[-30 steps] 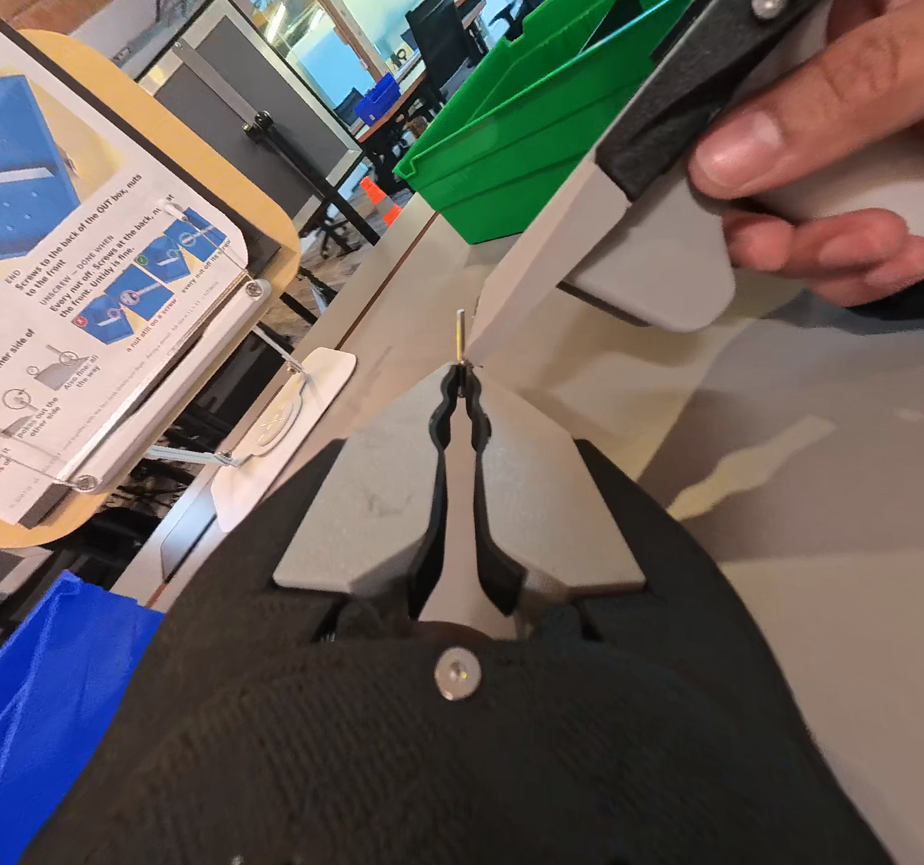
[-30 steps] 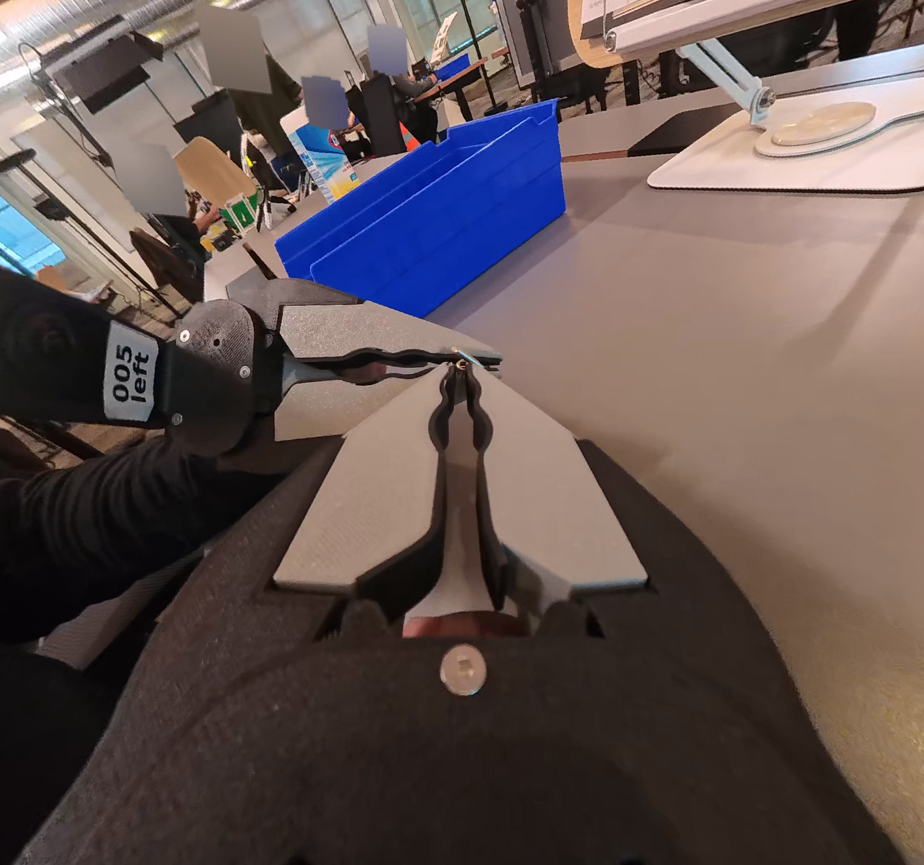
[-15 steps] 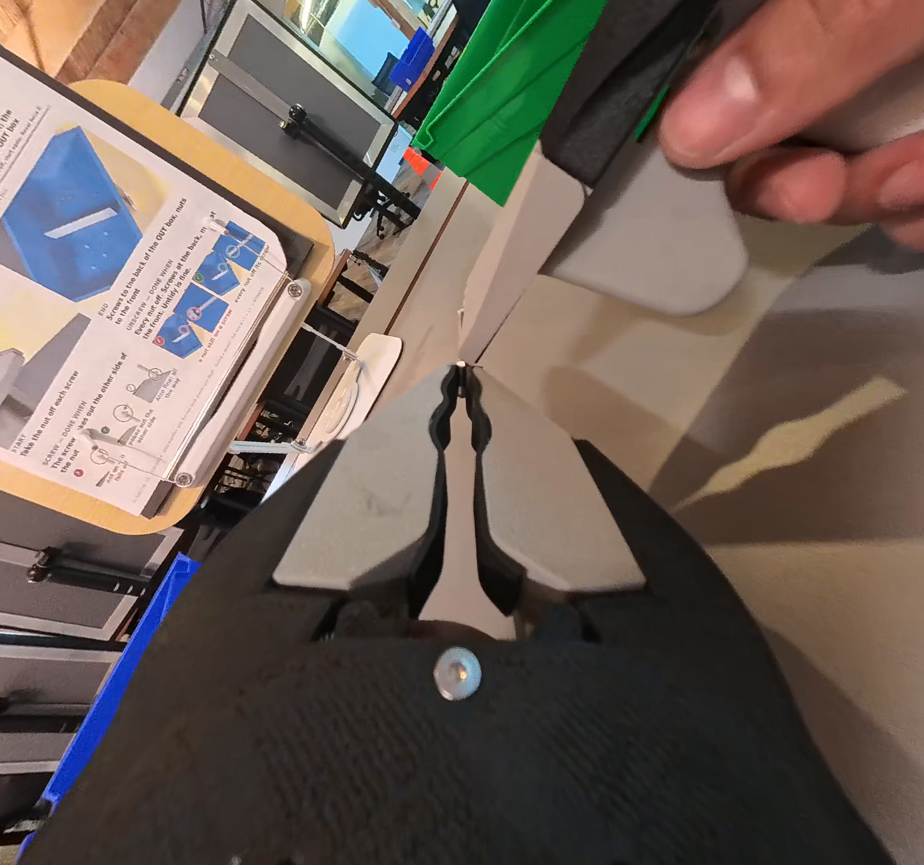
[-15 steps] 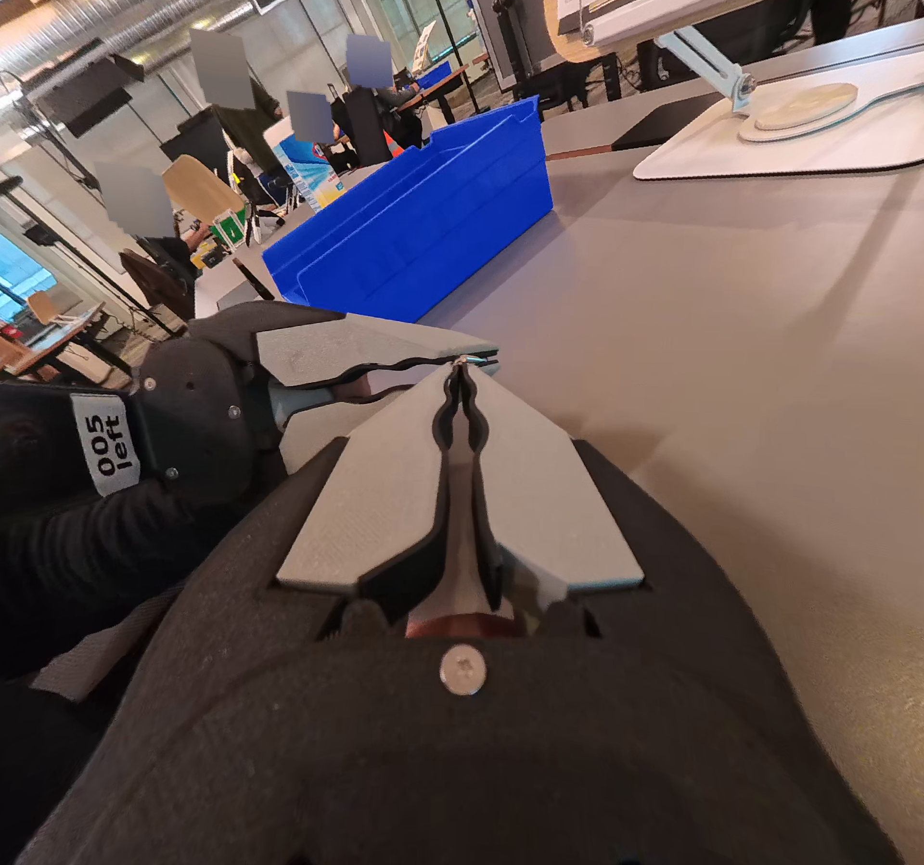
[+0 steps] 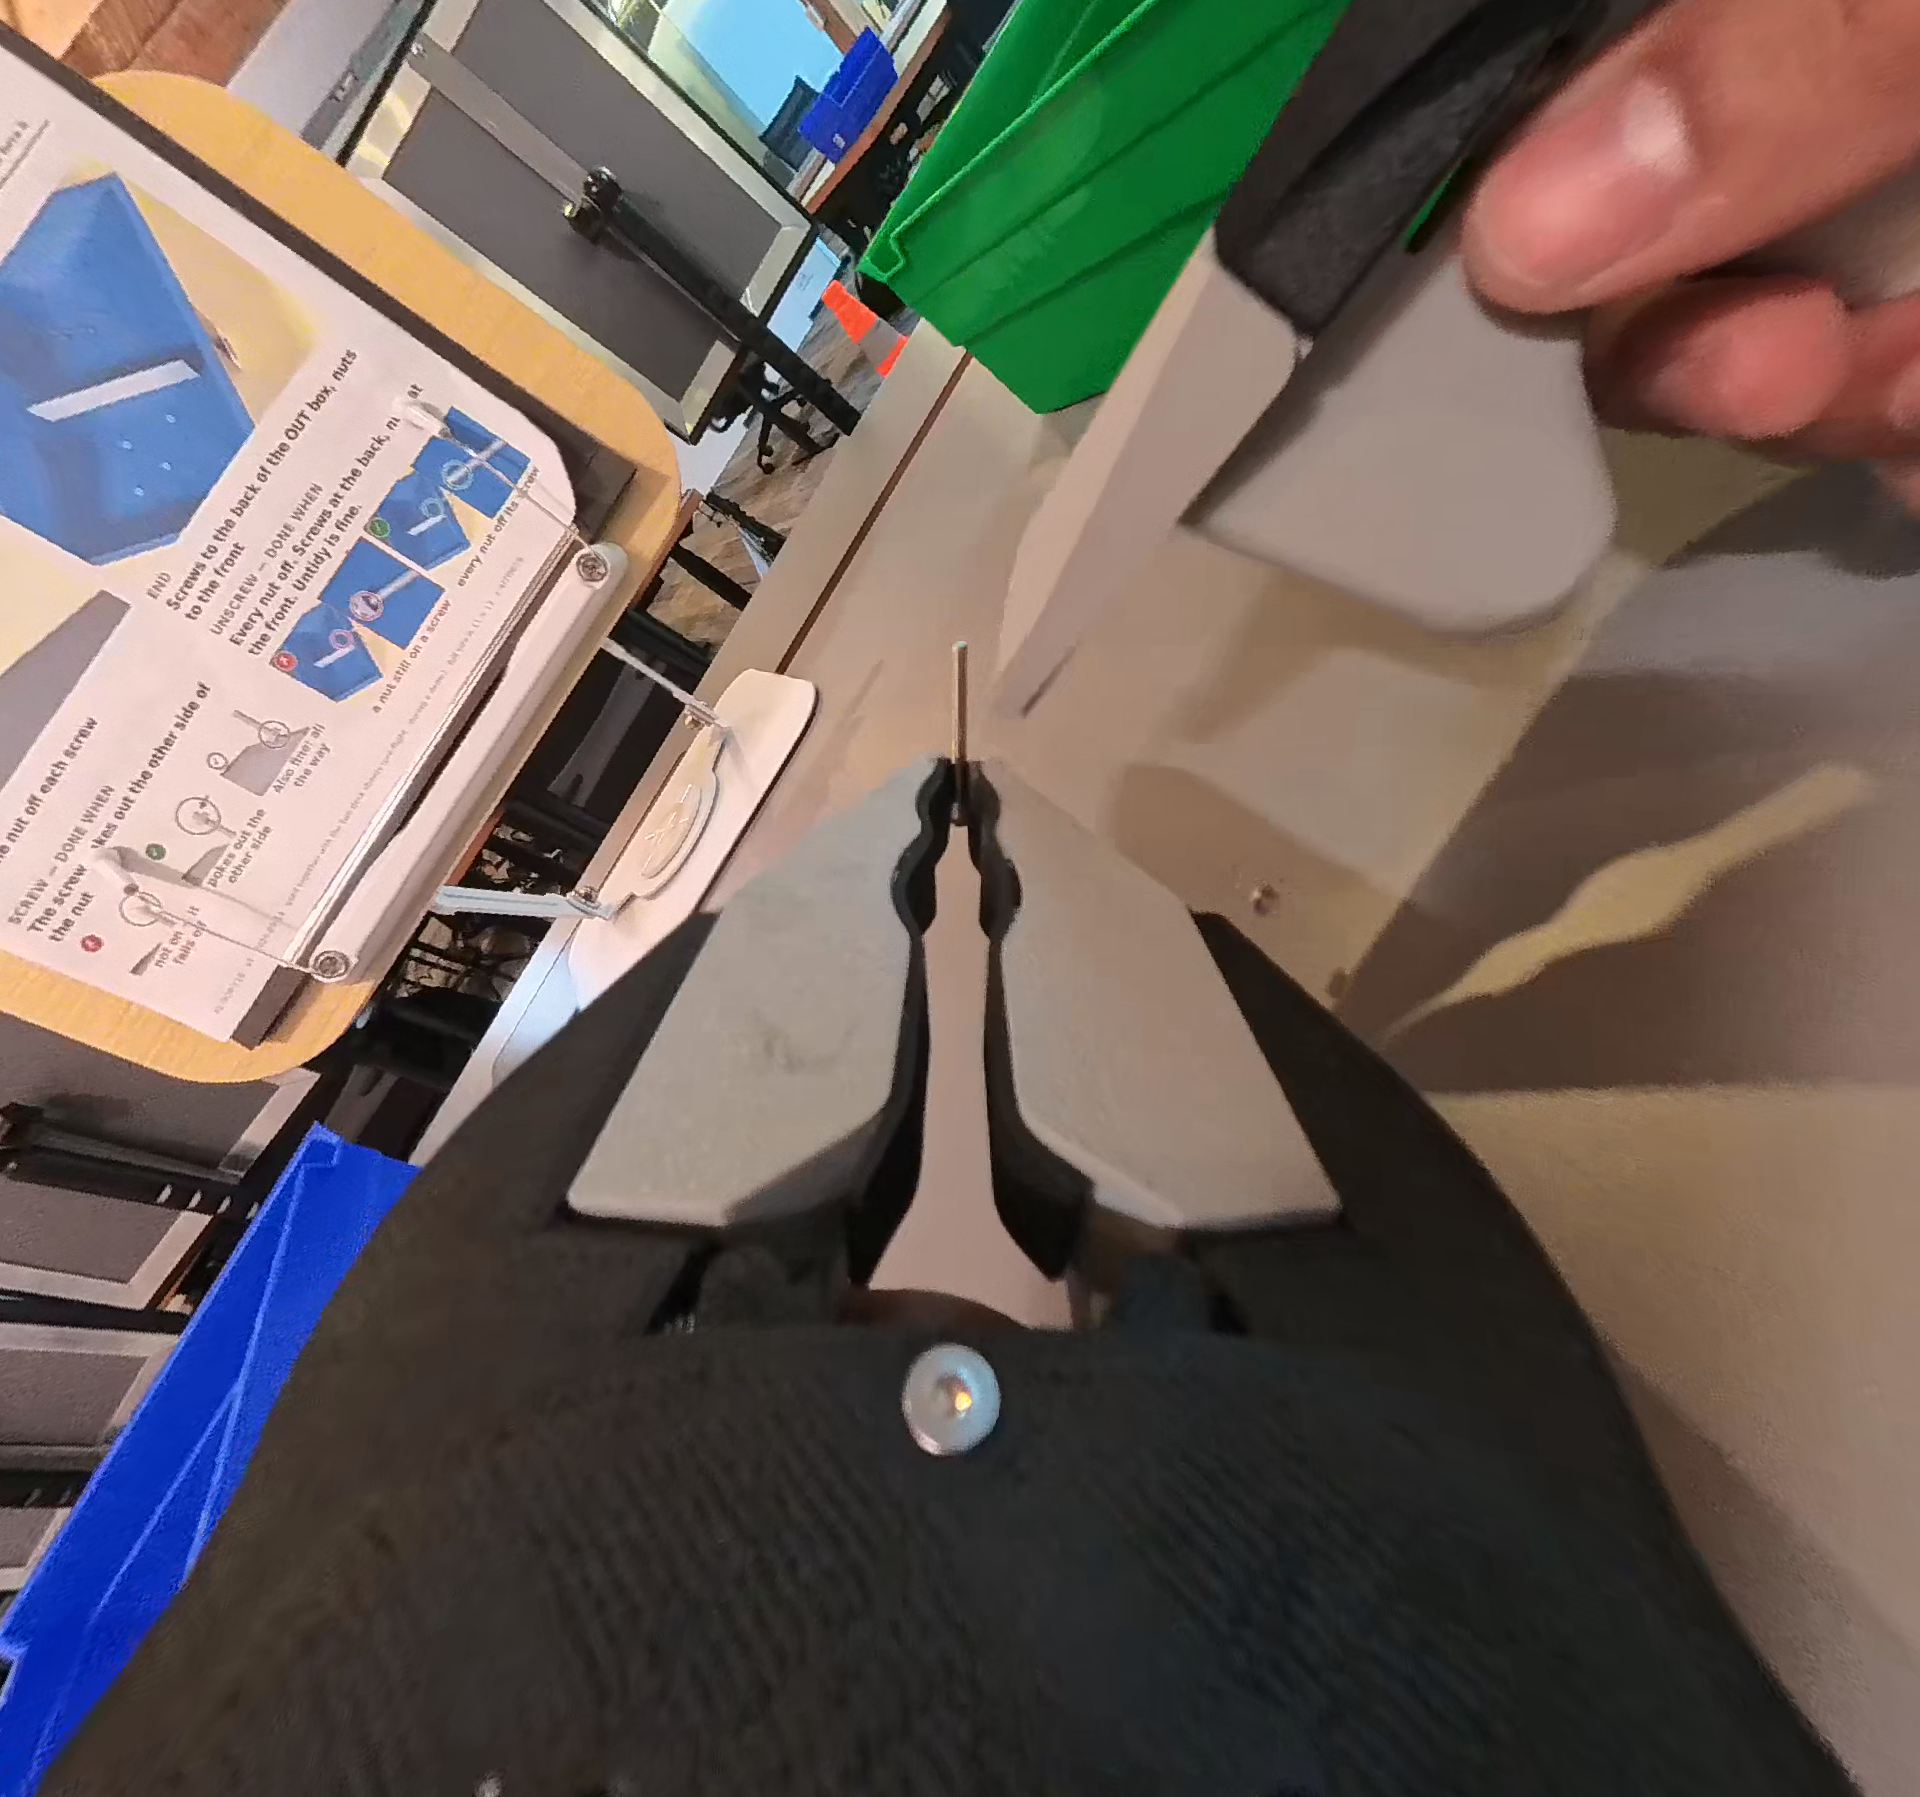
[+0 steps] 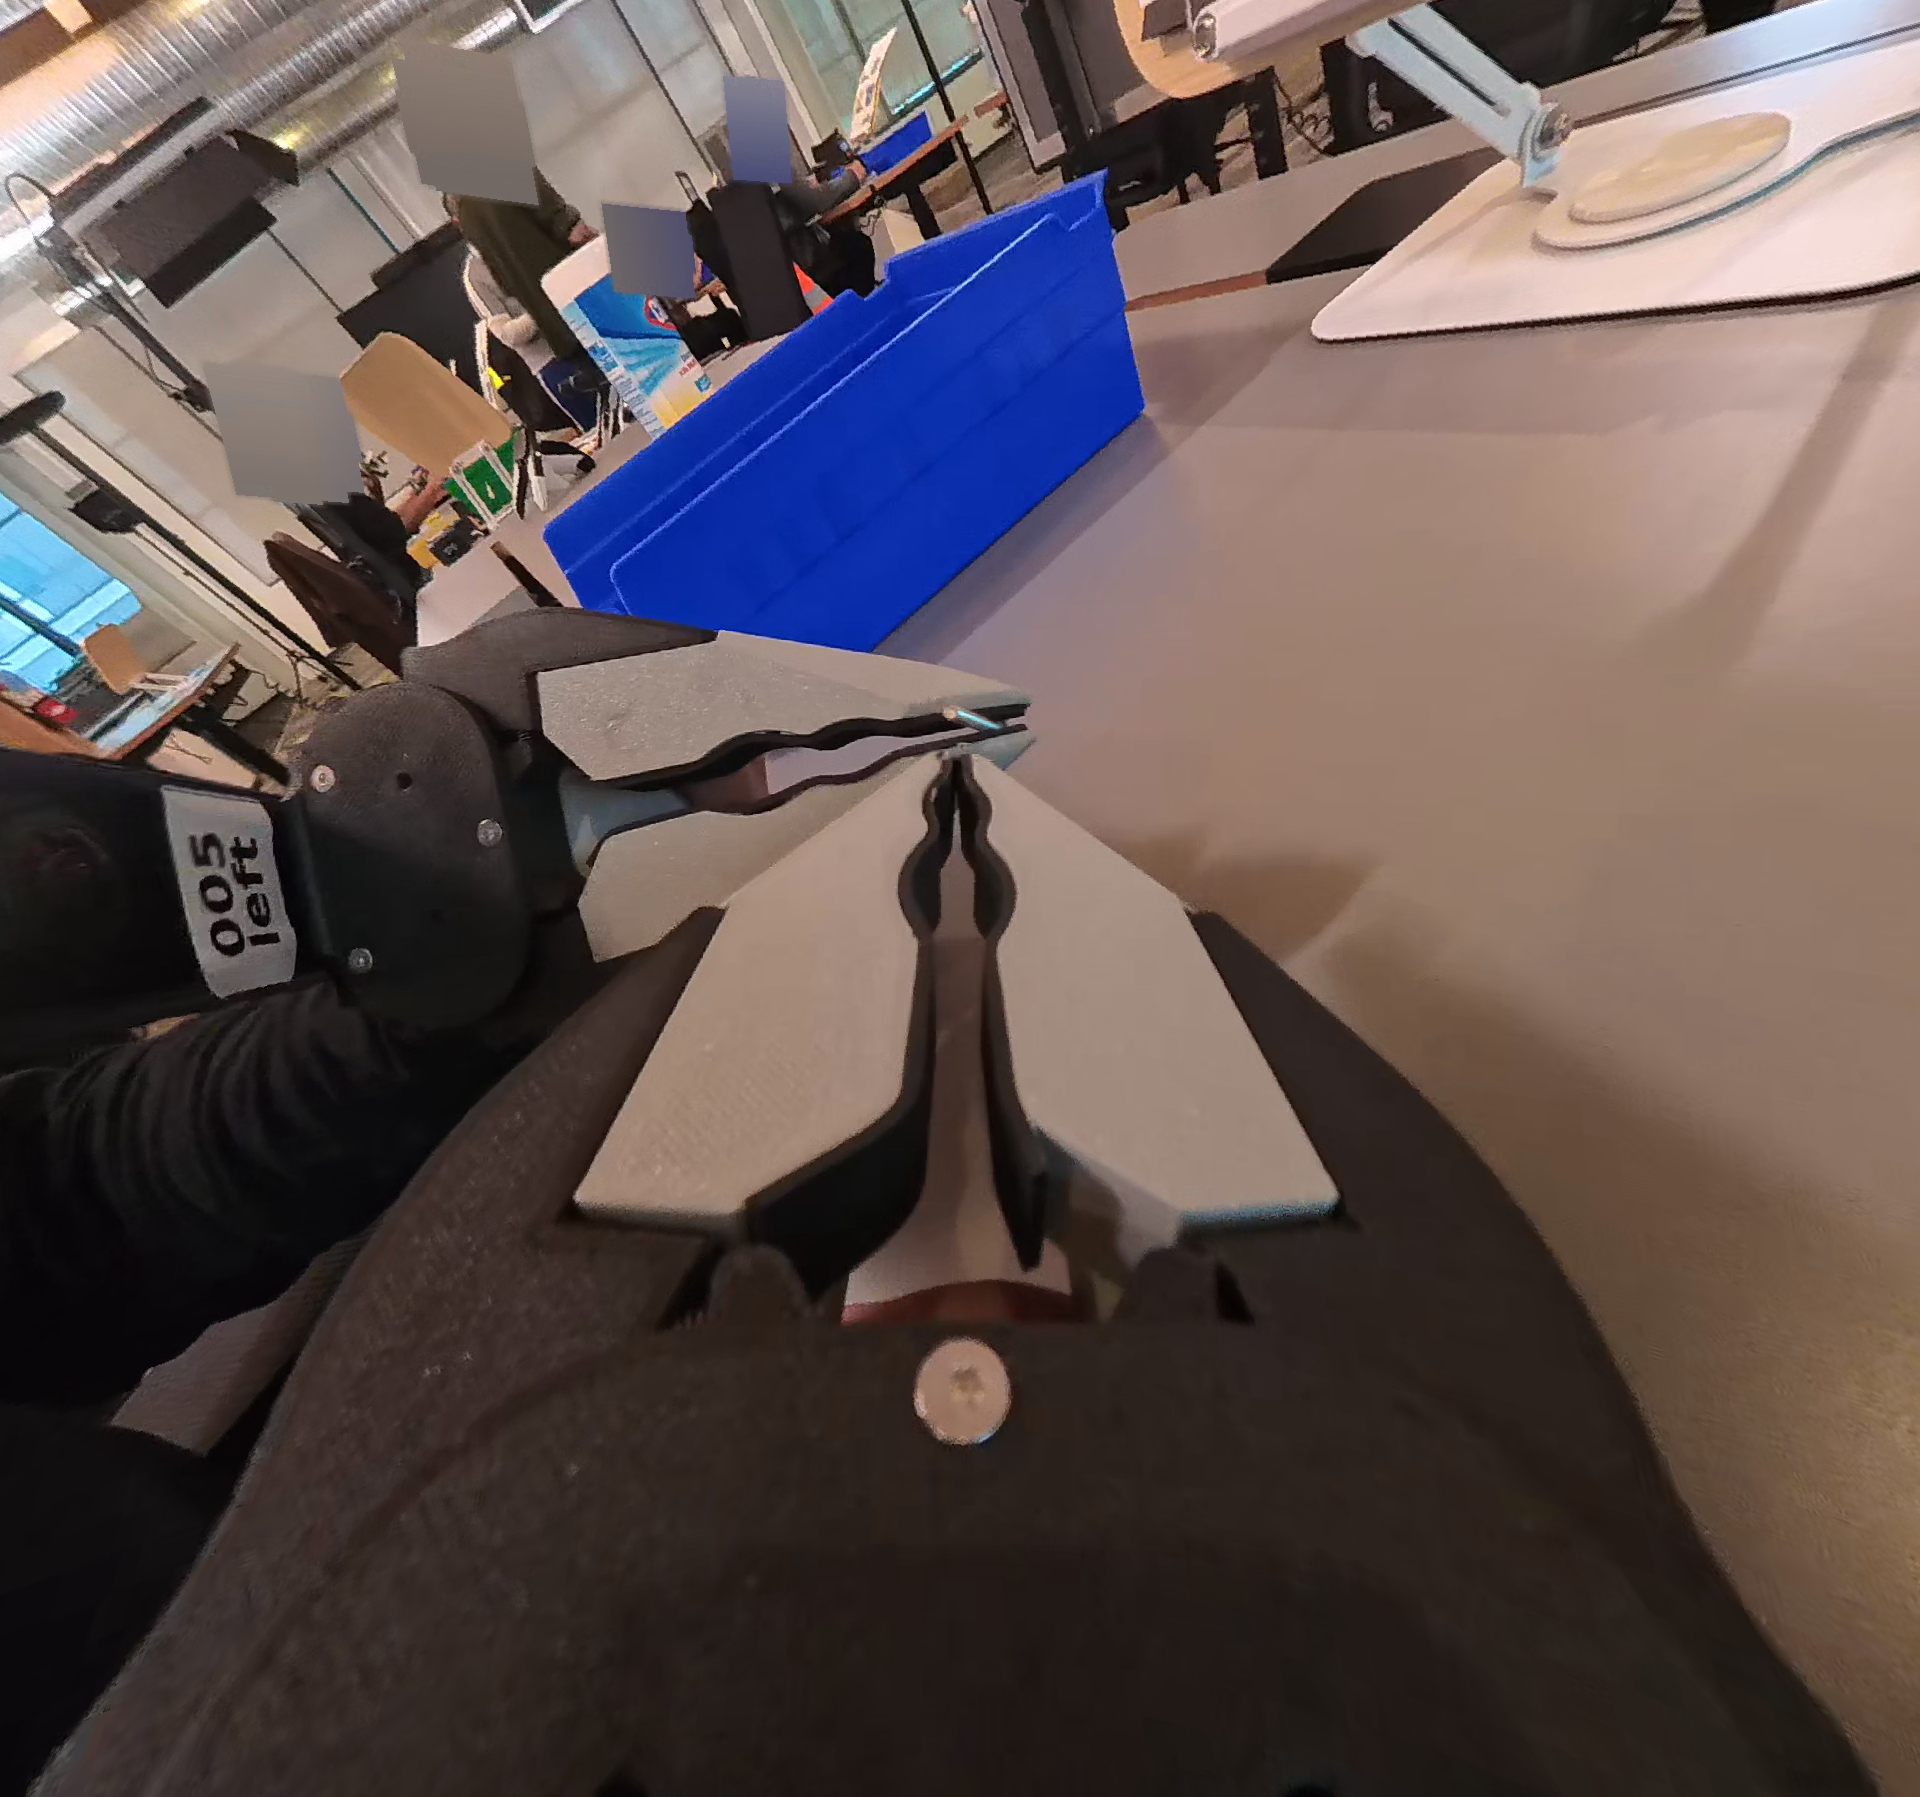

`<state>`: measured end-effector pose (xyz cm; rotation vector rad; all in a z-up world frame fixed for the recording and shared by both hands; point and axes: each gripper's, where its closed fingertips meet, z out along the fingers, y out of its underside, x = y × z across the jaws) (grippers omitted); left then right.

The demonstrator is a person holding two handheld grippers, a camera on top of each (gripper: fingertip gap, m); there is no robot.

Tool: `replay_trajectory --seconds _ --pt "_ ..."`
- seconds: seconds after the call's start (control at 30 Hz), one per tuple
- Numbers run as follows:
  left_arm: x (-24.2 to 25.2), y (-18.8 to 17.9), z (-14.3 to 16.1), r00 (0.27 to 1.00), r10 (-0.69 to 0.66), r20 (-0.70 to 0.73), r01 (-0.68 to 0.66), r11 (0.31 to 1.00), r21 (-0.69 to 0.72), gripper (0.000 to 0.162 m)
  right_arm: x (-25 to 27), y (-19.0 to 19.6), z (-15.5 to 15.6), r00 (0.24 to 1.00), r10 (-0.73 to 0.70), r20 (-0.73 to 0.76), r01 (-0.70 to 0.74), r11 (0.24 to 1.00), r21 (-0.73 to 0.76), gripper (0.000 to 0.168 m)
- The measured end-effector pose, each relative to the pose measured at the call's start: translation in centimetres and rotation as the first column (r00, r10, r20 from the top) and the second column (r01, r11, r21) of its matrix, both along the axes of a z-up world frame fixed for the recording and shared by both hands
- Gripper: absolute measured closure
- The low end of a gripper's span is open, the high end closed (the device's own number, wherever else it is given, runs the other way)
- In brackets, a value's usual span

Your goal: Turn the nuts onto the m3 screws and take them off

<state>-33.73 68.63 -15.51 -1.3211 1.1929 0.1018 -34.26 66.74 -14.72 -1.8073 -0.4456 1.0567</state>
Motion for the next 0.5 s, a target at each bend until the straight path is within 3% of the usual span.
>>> replay_trajectory --seconds 0.17,0.37,0.5 --pt "-0.7 0.6 -0.2 0.996 0.008 0.087 0.002 0.994 -0.113 0.162 1.8 0.4 1.0 0.999 -0.032 0.013 0.032 0.998 0.061 0.168" --pt "-1.8 1.6 -0.4 0.972 0.046 0.232 0.023 0.958 -0.286 0.162 -0.6 -2.9 -1.0 0.96 0.225 0.164 -0.236 0.971 0.049 0.162" --pt "-2.6 2.1 0.5 0.935 0.066 0.35 0.066 0.934 -0.352 0.162 -1.6 -3.7 -3.2 0.911 0.257 0.322 -0.282 0.959 0.035 0.157"
